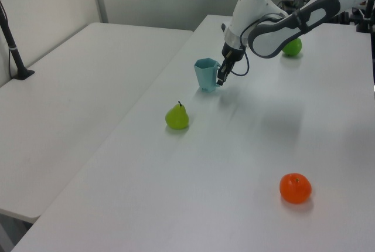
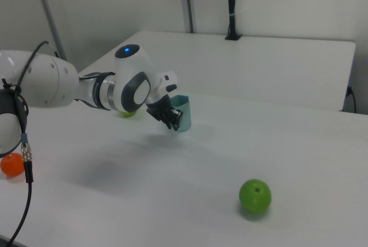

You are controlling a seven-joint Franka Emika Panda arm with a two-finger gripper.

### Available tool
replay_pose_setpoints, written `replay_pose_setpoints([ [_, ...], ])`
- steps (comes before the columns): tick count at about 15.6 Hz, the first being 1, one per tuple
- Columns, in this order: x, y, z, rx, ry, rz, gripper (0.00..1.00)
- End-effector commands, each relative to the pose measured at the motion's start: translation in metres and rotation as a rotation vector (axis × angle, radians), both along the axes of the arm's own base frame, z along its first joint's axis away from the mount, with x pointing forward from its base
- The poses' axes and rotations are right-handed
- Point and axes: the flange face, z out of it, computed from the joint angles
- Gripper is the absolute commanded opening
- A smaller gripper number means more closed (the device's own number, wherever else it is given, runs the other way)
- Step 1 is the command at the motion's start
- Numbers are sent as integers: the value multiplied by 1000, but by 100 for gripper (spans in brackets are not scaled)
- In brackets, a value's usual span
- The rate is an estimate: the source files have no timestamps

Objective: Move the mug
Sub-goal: 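Close the gripper on the mug's rim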

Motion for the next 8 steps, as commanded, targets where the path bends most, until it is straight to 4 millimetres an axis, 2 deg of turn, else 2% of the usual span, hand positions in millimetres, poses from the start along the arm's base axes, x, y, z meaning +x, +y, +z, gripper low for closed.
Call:
replay_pose_setpoints([
  [1, 1, 2, 0, -21, -13, -3, 0],
  [5, 1, 2, 6, -16, -20, -8, 0],
  [8, -3, -3, 34, -4, -45, -25, 0],
])
